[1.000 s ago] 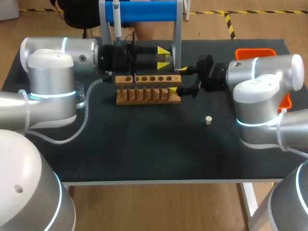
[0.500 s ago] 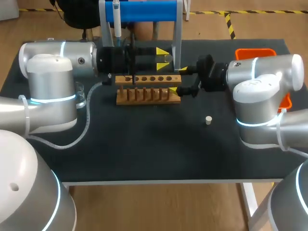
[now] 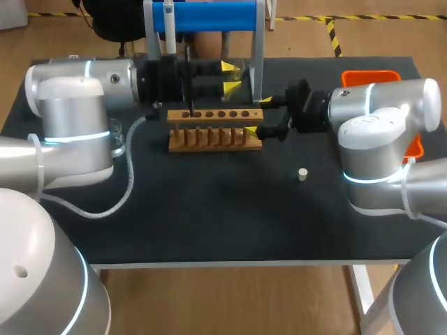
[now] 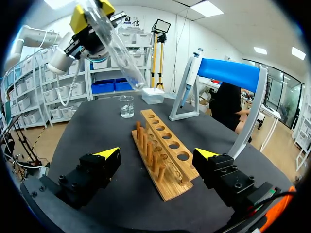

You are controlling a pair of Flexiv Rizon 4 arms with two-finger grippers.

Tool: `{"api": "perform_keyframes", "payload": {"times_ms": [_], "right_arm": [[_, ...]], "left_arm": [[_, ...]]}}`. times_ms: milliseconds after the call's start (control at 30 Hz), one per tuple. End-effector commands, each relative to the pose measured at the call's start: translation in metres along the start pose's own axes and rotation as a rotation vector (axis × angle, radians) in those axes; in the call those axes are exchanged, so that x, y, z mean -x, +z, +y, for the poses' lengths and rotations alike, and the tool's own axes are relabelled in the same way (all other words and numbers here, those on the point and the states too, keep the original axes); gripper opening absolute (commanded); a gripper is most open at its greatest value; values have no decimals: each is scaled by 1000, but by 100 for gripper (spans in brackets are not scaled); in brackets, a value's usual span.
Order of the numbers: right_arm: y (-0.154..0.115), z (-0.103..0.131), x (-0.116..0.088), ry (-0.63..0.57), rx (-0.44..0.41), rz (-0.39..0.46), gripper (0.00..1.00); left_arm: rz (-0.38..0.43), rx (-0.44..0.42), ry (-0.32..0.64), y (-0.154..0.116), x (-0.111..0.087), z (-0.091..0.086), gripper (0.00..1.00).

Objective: Invert the test tube, pick up the pipette, mount the tip to pipette, aspirate from beaker and dispense into the tube, eject the tip, return the pipette, and cap with the stopper.

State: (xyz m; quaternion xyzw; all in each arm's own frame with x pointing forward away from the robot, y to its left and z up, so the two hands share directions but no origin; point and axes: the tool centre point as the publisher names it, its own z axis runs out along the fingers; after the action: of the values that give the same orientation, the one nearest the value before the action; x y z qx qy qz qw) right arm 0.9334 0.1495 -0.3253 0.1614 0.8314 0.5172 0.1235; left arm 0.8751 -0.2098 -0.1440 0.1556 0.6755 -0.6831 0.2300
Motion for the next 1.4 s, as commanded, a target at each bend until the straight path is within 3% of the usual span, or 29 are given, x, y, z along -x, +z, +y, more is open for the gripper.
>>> {"api": "perform_keyframes", "payload": {"times_ms": [33,467,800,1400], "right_arm": [[0,0,0,0,0,-1,100],[0,0,0,0,0,-1,100],[0,0,0,0,0,-1,100],[0,0,0,0,0,-1,100]], "left_arm": [[-46,-4,-67,6,2,11,0],[-142,-64,-221,1,18,29,0],[-57,-17,-284,-1,34,39,0],[-46,-53,-375,-5,44,73,0]]}}
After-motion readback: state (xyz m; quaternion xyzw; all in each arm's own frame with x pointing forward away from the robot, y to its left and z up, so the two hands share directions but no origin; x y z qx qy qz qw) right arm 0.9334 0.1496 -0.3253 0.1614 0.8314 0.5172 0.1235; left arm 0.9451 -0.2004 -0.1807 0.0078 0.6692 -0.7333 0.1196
